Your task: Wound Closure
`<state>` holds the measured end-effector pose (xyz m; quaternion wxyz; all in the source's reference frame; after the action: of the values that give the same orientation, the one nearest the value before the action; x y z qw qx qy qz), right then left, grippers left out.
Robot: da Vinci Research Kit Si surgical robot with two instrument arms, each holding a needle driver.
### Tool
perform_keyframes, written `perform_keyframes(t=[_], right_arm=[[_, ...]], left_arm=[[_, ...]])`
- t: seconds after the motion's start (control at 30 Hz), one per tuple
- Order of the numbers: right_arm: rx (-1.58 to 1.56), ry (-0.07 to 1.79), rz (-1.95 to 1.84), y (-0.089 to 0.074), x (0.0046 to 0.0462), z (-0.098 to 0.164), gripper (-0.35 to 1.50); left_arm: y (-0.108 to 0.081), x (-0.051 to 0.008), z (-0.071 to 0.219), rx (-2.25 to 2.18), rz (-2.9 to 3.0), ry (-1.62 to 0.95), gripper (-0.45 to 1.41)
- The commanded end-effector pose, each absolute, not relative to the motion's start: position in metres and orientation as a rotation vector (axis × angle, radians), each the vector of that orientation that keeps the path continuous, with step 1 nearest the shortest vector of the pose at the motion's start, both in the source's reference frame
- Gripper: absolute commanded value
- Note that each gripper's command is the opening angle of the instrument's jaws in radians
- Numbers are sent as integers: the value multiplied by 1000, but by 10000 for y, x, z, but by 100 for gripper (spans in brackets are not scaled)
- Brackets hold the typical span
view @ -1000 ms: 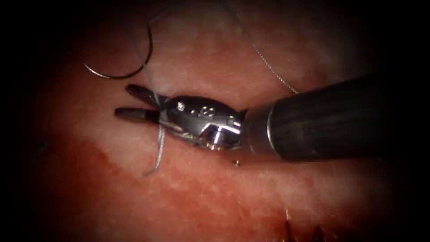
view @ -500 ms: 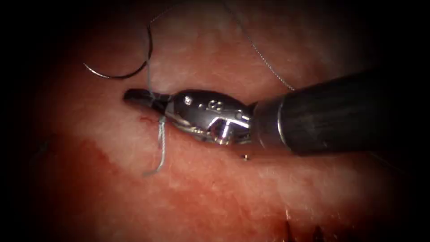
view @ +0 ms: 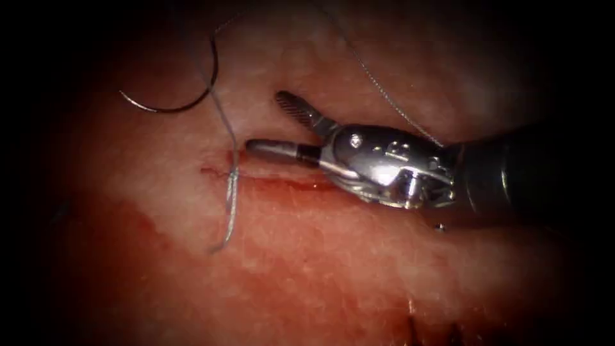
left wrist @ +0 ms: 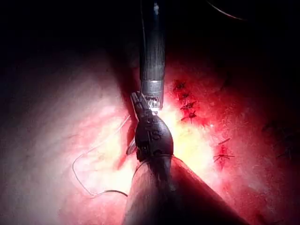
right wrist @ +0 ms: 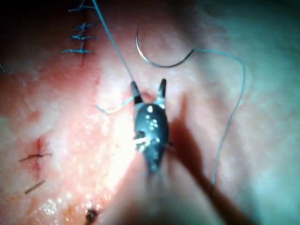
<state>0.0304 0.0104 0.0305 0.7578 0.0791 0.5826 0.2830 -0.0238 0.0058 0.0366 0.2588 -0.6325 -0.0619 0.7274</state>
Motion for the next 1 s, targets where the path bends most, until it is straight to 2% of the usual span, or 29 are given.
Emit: perform_keyframes(t=[0.03,0.57,0.83,0.93,0.97,1.0], right_arm=[[173,1268,616,92,318,314,145],[203,1273,561,76,396,339,145],[198,1270,568,81,406,341,135],[203,1269,566,82,405,340,121],[203,1269,566,81,404,339,101],[215,1277,556,80,404,338,71]], left_arm=[[49,-241,371,-1712,1971,-173,-45],[48,-241,369,-1713,1971,-174,-45],[42,-243,361,-1715,1971,-176,-45],[40,-243,359,-1718,1970,-178,-45],[40,-244,359,-1718,1970,-178,-45],[40,-244,358,-1719,1970,-178,-45]])
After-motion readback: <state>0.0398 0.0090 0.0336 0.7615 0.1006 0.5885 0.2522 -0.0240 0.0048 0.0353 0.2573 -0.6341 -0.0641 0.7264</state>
